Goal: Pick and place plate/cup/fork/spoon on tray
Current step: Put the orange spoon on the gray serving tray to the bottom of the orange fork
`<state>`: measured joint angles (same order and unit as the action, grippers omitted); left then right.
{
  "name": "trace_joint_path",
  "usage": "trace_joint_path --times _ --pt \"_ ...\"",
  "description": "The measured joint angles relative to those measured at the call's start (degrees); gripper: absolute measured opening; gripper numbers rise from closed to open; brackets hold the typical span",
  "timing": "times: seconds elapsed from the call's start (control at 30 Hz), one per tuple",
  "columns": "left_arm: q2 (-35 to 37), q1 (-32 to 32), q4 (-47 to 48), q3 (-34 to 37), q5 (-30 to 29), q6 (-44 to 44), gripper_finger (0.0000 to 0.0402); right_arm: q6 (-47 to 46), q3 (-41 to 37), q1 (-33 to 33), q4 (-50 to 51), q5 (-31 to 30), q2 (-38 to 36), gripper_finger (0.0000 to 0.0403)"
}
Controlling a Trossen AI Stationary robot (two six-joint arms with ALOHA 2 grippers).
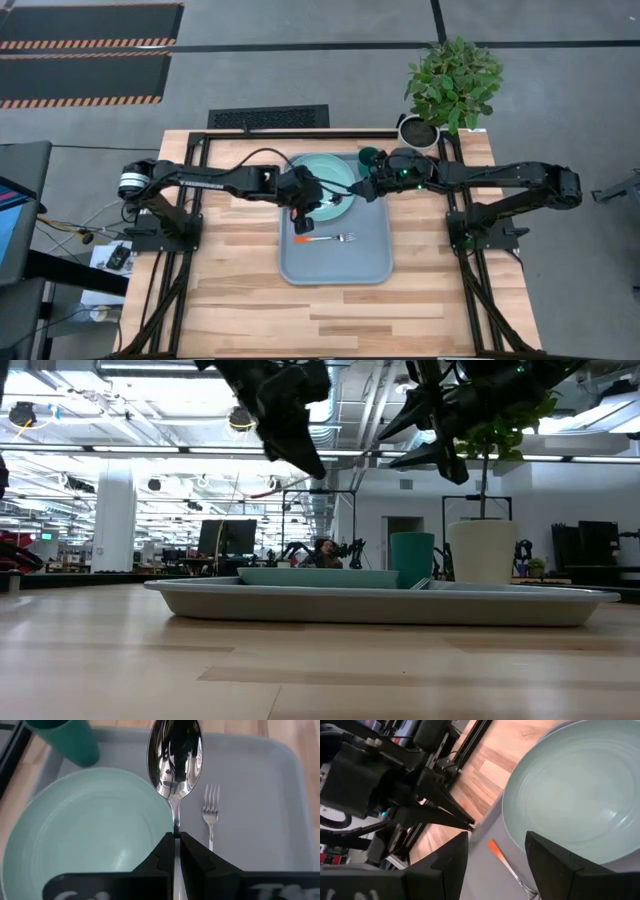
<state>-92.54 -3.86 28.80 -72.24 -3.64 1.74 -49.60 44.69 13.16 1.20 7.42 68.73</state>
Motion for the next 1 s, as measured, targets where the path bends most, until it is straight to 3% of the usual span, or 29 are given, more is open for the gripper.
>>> trace_joint_path --times 0.33,1.0 --pt "-8.0 0.0 6.8 -10.1 -0.3 -5.7 0.0000 0.1 0.0 -1.6 4.4 0.0 0.0 0.0221" --pt "-7.9 -0.8 4.1 -10.4 -1.7 -7.1 0.0000 0.1 0.0 -1.9 5.7 0.0 0.0 0.0221"
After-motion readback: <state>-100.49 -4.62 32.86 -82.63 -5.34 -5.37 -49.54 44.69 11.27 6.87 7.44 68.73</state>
